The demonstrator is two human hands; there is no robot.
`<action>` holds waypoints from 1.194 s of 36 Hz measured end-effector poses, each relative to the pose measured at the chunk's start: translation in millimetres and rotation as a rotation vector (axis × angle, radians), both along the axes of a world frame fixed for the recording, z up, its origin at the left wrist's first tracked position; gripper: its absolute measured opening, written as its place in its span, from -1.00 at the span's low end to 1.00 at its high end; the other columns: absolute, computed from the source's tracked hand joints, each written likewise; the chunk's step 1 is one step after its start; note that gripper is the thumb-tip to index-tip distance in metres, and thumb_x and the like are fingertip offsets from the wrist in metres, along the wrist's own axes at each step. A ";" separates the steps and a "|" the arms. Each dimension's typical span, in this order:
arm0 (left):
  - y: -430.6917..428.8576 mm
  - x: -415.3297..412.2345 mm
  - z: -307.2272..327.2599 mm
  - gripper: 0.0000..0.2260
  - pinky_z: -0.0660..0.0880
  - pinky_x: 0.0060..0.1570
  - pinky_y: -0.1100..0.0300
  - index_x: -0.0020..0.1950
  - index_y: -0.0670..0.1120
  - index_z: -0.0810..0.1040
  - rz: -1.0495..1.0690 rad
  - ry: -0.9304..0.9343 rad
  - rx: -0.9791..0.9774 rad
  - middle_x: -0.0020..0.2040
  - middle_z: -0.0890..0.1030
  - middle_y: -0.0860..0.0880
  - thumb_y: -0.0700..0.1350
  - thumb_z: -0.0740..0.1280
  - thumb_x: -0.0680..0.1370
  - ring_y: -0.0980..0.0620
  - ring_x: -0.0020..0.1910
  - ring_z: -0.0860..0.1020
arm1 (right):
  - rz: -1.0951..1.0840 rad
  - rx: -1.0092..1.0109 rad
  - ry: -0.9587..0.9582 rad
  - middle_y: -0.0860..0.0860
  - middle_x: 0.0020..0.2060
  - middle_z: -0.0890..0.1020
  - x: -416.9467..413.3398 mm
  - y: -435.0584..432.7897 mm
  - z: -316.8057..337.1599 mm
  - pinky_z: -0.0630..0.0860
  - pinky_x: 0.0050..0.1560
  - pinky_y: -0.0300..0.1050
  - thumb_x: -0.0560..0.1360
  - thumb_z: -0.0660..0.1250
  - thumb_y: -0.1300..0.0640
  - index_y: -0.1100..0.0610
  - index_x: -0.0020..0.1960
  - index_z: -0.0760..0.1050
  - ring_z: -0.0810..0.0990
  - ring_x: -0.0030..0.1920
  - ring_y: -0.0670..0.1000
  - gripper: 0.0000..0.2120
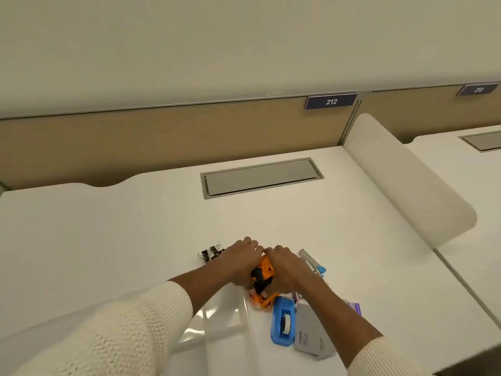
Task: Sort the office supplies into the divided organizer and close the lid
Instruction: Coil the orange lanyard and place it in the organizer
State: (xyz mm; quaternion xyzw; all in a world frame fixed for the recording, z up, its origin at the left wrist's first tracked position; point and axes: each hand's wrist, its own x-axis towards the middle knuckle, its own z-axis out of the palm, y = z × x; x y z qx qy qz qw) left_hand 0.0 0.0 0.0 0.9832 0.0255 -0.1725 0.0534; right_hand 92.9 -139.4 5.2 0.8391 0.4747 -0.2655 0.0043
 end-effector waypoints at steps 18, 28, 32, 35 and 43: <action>-10.6 7.2 -0.6 -0.78 0.46 -0.11 0.03 0.03 -0.18 0.56 0.354 -0.032 -0.335 0.02 0.60 -0.17 -0.21 0.45 0.41 -0.18 0.01 0.58 | -0.198 0.099 0.020 0.03 -0.09 0.70 0.9 11.8 -23.6 0.58 -0.08 -0.07 0.36 0.50 -0.03 0.08 0.04 0.58 0.64 -0.11 0.05 -0.68; -2.3 -10.6 74.0 -0.75 0.59 -0.06 -0.02 0.05 -0.12 0.59 0.436 -0.155 -0.376 -0.04 0.66 -0.12 -0.18 0.50 0.40 -0.11 -0.04 0.60 | -0.221 0.170 -0.032 -0.05 -0.32 0.60 -7.1 17.8 58.4 0.43 -0.30 -0.23 0.35 0.55 0.01 0.00 -0.18 0.51 0.58 -0.28 -0.01 -0.78; 7.0 -36.6 108.0 -0.74 0.52 -0.19 0.10 0.05 -0.08 0.57 0.494 -0.226 -0.334 -0.05 0.63 -0.08 -0.17 0.51 0.40 -0.08 -0.07 0.60 | -0.271 0.269 0.074 -0.15 -0.40 0.51 -29.1 27.8 89.1 0.34 -0.37 -0.32 0.32 0.60 0.00 -0.06 -0.22 0.45 0.51 -0.39 -0.14 -0.70; 18.0 -59.4 122.3 -0.73 0.56 -0.17 0.12 0.03 -0.06 0.60 0.621 -0.281 -0.318 -0.08 0.63 -0.06 -0.19 0.53 0.37 -0.05 -0.08 0.58 | -0.298 0.328 0.128 -0.07 -0.29 0.61 -50.4 36.5 95.2 0.44 -0.31 -0.29 0.30 0.61 -0.01 -0.04 -0.08 0.52 0.61 -0.29 -0.04 -0.69; 20.4 -107.5 99.6 -0.80 0.44 -0.32 0.29 -0.04 -0.06 0.70 0.928 -0.330 -0.363 -0.16 0.70 -0.05 -0.20 0.57 0.36 0.01 -0.23 0.62 | -0.384 0.428 0.215 -0.07 -0.27 0.62 -105.8 46.3 63.9 0.60 -0.20 -0.17 0.29 0.60 0.06 0.04 0.05 0.60 0.62 -0.27 -0.02 -0.63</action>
